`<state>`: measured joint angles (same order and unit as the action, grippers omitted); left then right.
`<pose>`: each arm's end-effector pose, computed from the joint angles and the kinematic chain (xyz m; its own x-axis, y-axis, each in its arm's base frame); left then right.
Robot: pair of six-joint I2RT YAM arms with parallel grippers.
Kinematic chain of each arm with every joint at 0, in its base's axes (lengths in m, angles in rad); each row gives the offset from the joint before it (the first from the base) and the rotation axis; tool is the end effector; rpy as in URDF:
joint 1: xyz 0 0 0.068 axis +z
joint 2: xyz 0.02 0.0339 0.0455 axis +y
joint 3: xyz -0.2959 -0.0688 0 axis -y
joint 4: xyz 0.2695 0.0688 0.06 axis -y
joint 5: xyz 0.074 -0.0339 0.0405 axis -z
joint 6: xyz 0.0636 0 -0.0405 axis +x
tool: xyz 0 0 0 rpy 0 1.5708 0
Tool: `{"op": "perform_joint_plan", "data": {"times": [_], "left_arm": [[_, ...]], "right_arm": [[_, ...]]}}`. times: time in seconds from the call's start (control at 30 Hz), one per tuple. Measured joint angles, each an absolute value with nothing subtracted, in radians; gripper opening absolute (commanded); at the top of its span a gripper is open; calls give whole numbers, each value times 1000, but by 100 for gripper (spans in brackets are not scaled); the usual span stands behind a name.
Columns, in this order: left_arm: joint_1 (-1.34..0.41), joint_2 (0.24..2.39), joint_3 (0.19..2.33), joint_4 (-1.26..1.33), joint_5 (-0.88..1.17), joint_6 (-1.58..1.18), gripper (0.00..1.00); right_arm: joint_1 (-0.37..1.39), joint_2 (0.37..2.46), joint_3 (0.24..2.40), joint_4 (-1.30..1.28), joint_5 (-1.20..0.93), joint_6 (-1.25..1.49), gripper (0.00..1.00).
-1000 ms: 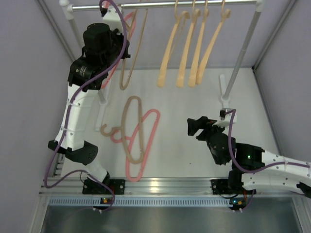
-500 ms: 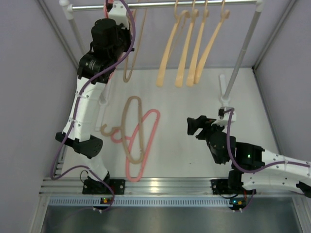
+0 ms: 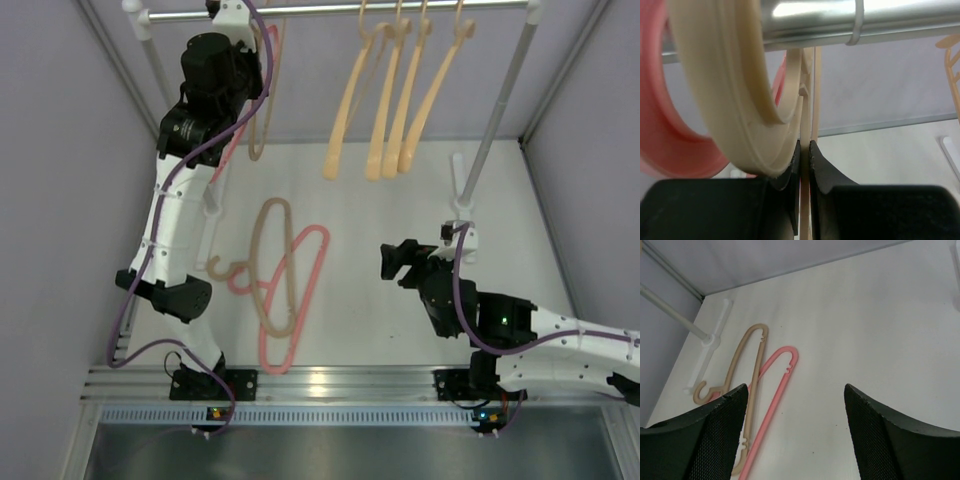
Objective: Organize the hangers
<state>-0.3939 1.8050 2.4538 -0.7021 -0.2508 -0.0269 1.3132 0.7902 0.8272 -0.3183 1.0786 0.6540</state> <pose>0.3778 -0.1399 0.6047 -0.0530 -0.0062 -0.9986 0.1416 0.9898 -0.0136 0.0998 0.1587 0.3648 -0.2029 0.3583 -0.9113 -0.1485 0.9086 0.3903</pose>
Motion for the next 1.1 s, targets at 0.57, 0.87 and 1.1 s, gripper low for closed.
{"op": "perform_joint_plan", "data": {"times": [0.57, 0.87, 1.1], "left_arm": [[-374, 1841, 2434, -659, -224, -43, 0], [-374, 1808, 2395, -652, -221, -68, 0], [-374, 1758, 2342, -656, -220, -81, 11]], "right_arm": [[1313, 800, 827, -313, 1071, 654, 75], [1313, 799, 827, -312, 1070, 655, 74], [1313, 799, 827, -310, 1062, 656, 74]]}}
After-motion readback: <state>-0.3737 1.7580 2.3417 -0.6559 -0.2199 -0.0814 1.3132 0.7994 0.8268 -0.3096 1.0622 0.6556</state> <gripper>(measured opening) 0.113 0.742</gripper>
